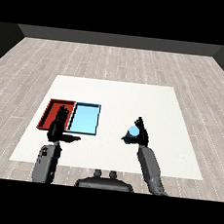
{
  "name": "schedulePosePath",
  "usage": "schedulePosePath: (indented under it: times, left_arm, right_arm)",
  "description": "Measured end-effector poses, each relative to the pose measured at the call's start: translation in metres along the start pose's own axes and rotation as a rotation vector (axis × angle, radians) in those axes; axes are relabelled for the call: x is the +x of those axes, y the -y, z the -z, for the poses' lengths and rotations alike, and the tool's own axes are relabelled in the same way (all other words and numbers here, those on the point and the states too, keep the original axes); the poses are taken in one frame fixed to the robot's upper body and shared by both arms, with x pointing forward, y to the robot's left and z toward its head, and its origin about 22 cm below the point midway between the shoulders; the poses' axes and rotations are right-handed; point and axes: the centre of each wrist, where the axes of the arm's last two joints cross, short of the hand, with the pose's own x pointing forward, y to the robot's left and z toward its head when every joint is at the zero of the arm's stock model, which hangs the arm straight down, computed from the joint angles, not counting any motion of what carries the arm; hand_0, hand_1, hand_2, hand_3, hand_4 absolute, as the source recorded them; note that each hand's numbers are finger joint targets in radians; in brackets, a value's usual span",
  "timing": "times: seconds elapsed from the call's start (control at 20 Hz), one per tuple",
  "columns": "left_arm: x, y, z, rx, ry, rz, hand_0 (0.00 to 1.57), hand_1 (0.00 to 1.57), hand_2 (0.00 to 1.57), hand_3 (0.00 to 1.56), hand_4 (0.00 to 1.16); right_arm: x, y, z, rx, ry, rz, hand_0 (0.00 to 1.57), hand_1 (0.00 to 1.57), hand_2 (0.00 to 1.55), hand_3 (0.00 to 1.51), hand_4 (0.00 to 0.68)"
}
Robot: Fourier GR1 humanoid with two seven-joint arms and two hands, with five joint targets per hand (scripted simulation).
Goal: Pick the blue can and put it in the blue box
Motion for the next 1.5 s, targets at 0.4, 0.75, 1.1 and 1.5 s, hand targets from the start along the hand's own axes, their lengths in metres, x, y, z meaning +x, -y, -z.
schedulePosePath:
  times: [0.4,0.75,1.1,1.5]
  left_arm:
    - [0.002,-0.002,-0.001,-0.004,-0.005,-0.01,0.0,0.0,0.0,0.0,0.0]
    - [-0.003,0.006,0.003,-0.005,-0.006,-0.003,0.0,0.0,0.0,0.0,0.0]
    - [-0.001,0.021,-0.001,-0.033,-0.012,0.016,0.0,0.0,0.0,0.0,0.0]
    - [0.001,0.033,-0.003,-0.086,-0.055,-0.053,0.0,0.0,0.0,0.0,0.0]
  right_arm:
    - [-0.002,-0.009,0.009,-0.117,0.018,-0.067,1.53,1.53,1.49,1.44,0.587]
    - [0.015,-0.019,0.011,-0.104,0.008,-0.141,1.49,1.49,1.46,1.43,0.614]
    - [0.053,-0.051,0.016,-0.016,0.092,-0.168,1.48,1.48,1.48,1.45,0.63]
    - [0.083,-0.092,0.018,0.074,0.209,-0.177,1.49,1.49,1.46,1.44,0.632]
